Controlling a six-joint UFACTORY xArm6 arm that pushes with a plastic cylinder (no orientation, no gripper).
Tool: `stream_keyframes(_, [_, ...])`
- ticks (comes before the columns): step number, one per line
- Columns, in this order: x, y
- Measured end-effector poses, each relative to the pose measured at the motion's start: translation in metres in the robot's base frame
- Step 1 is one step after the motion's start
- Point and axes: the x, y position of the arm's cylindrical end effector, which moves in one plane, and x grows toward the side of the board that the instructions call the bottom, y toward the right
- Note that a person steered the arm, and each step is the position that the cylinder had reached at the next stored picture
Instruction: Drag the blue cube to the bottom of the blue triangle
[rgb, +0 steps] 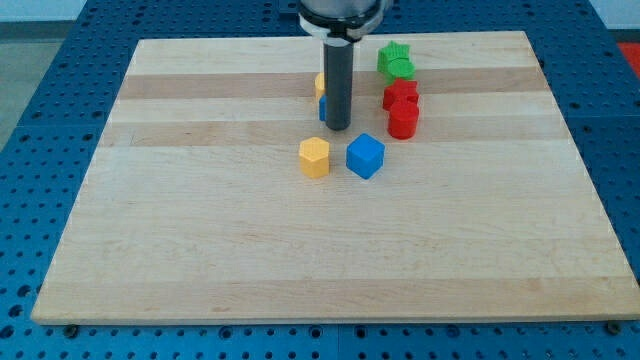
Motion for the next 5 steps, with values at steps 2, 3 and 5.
stream_keyframes(2, [-0.008, -0.009])
stream_keyframes(3, [0.006, -0.010])
stream_keyframes(5, [0.037, 0.014])
